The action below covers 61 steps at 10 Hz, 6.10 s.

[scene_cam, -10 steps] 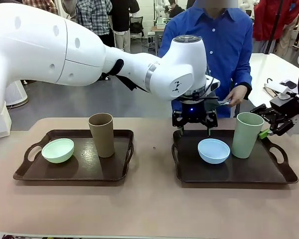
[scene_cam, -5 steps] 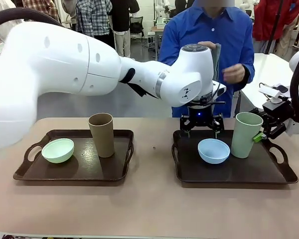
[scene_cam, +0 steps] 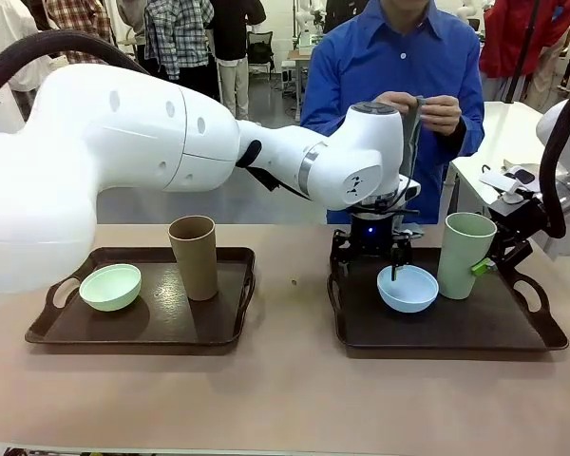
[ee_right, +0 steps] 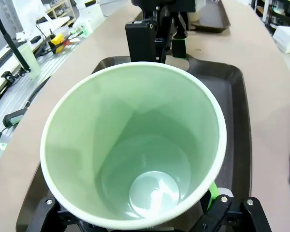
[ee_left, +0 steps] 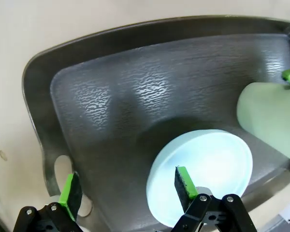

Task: Set up a tray with a mat and arrange the tableware.
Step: Pick up the Picnic Bowl and Reusable plastic cup from the Handle tray in front of the human's position and hold them in the air, then place the Picnic Bowl and Reusable plastic cup back onto the Handle tray in front of the human's position.

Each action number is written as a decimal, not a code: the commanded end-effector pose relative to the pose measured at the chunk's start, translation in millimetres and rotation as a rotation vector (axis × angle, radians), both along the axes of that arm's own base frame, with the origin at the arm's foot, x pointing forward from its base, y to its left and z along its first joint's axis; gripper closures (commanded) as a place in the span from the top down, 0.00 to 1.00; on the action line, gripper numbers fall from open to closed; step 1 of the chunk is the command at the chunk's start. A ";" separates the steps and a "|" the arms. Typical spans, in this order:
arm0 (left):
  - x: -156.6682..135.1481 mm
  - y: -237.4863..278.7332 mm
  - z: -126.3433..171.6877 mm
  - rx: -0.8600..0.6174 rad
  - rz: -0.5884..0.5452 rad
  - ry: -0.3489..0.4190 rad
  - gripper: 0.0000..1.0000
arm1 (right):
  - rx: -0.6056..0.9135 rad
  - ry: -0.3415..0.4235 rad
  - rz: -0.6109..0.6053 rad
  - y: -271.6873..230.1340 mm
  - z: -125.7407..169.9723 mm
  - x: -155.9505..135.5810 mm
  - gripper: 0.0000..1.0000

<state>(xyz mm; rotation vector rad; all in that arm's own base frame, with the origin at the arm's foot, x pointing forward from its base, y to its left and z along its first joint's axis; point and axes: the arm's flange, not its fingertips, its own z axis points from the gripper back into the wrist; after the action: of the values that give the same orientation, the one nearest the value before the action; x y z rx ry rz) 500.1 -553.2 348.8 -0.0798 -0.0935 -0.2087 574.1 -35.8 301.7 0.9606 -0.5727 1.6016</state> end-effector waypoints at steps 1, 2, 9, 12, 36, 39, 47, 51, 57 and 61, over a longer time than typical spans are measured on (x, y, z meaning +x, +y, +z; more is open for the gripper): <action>6.0 -2.8 -2.3 -0.001 0.013 0.044 1.00 | -0.025 0.006 -0.022 8.8 -3.9 3.9 1.00; 4.4 -2.8 -3.4 -0.013 0.005 0.057 1.00 | -0.017 0.008 -0.028 7.3 -3.5 4.9 1.00; -3.2 -6.5 5.6 -0.071 -0.011 0.015 0.20 | -0.001 -0.008 -0.005 3.4 -5.6 3.2 0.00; -3.1 -3.4 9.3 -0.070 -0.009 0.014 0.00 | 0.002 -0.017 -0.011 1.4 -3.5 4.8 0.24; -53.3 43.3 233.6 -0.161 -0.040 -0.199 0.00 | -0.025 -0.355 -0.114 -52.9 244.8 -113.2 0.81; -53.3 43.3 233.6 -0.161 -0.040 -0.199 0.00 | -0.025 -0.355 -0.114 -52.9 244.8 -113.2 0.81; -53.3 43.3 233.6 -0.161 -0.040 -0.199 0.00 | -0.025 -0.355 -0.114 -52.9 244.8 -113.2 0.81; -53.3 43.3 233.6 -0.161 -0.040 -0.199 0.00 | -0.025 -0.355 -0.114 -52.9 244.8 -113.2 0.81; -53.3 43.3 233.6 -0.161 -0.040 -0.199 0.00 | -0.025 -0.355 -0.114 -52.9 244.8 -113.2 0.81; -53.3 43.3 233.6 -0.161 -0.040 -0.199 0.00 | -0.025 -0.355 -0.114 -52.9 244.8 -113.2 0.81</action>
<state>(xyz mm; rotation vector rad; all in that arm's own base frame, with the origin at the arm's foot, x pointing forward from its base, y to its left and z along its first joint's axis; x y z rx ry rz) 445.9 -508.5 578.6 -0.2115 -0.3045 -0.2502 459.3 -89.5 546.2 0.6211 -0.8314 1.6720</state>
